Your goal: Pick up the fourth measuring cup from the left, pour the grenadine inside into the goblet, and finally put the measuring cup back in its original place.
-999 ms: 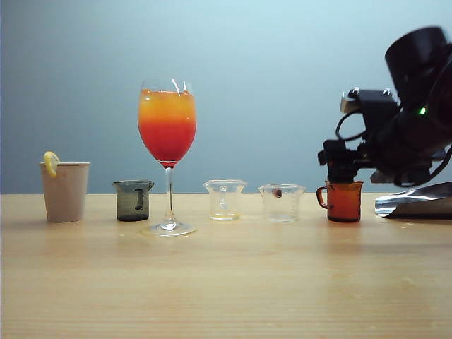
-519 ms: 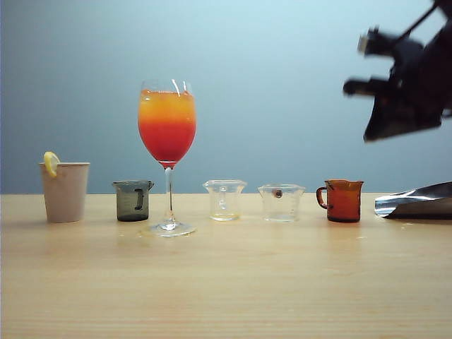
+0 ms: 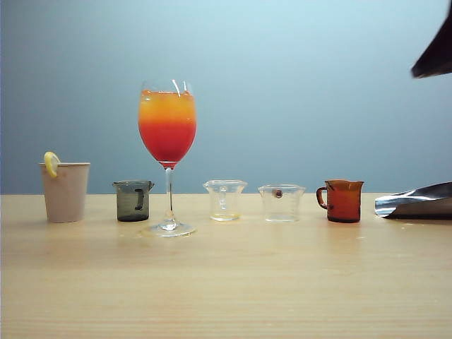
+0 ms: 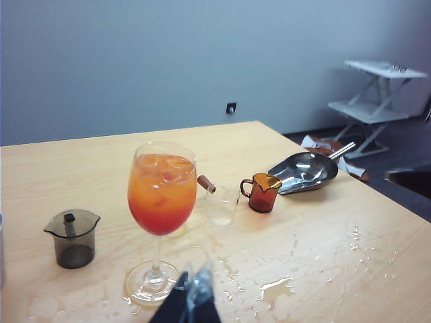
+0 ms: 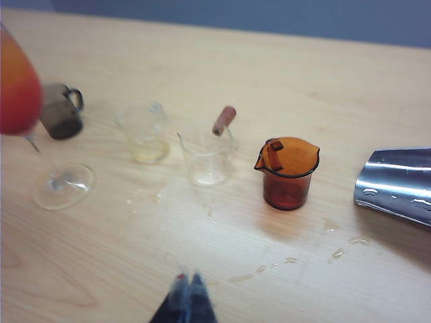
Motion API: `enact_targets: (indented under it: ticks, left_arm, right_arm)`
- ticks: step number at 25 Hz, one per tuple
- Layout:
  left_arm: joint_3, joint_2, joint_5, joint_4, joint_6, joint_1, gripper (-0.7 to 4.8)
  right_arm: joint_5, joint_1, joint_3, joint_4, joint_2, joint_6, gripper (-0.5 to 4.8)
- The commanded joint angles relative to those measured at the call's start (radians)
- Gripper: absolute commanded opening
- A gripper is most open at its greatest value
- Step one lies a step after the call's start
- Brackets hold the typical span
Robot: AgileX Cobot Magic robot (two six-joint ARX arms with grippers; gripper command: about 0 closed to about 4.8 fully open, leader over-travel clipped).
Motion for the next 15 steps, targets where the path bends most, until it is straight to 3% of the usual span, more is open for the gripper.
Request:
enact_targets:
  ticks: [1, 6, 15]
  left_arm:
    - [-0.085, -0.058, 0.007, 0.078, -0.059, 0.001, -0.05]
    - [-0.212, -0.085, 0.006, 0.136, -0.068, 0.001, -0.06]
    - [-0.47, -0.086, -0.004, 0.391, -0.068, 0.001, -0.06]
  right_arm:
    - [-0.001, 0.001, -0.079, -0.018, -0.152, 0.039, -0.02]
    - [0.03, 0.0, -0.225, -0.024, -0.428, 0.038, -0.02]
    - [0.089, -0.002, -0.438, -0.027, -0.621, 0.043, -0.02]
